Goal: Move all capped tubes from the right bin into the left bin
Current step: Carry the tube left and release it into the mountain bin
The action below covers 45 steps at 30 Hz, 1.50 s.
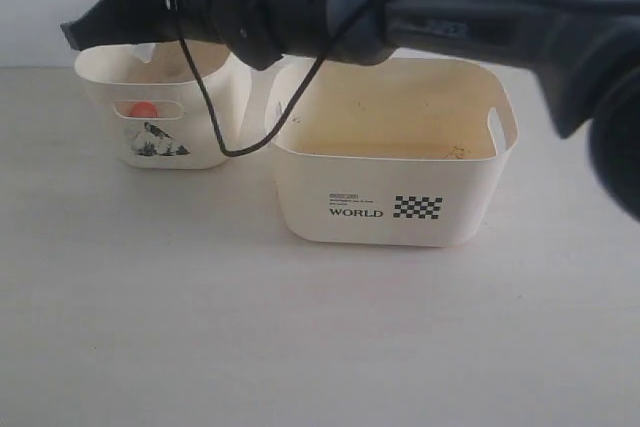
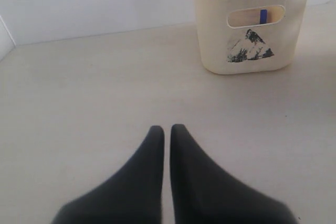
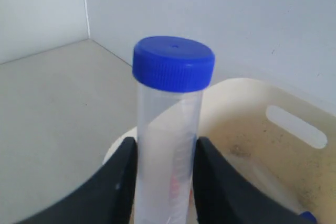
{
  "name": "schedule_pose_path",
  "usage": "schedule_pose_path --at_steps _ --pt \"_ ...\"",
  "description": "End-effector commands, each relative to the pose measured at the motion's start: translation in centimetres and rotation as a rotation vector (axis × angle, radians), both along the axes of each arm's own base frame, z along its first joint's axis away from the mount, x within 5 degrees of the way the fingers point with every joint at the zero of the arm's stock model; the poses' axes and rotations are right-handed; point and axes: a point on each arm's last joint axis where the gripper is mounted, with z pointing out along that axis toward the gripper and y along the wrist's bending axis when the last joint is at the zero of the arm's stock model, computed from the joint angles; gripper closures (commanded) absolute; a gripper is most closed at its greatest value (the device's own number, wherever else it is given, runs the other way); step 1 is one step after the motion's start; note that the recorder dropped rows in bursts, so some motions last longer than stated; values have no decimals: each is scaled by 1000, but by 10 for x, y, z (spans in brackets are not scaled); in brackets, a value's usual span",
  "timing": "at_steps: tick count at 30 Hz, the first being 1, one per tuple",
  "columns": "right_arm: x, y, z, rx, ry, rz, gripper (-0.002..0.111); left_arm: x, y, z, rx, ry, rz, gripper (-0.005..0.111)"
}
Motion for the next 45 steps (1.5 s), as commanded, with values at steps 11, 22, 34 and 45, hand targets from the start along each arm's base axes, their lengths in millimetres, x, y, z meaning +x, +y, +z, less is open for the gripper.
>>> schedule_pose_path --at_steps 11,22,34,45 --pt "25 -8 12 -71 228 -133 107 0 0 2 -15 -12 1 102" --pt "-15 -31 63 -316 339 -121 109 0 0 2 -15 -12 1 102" --pt "-45 -31 62 -430 452 -79 109 0 0 2 -15 -12 1 102" --pt "-51 -14 70 -295 259 143 109 0 0 2 -15 -12 1 102"
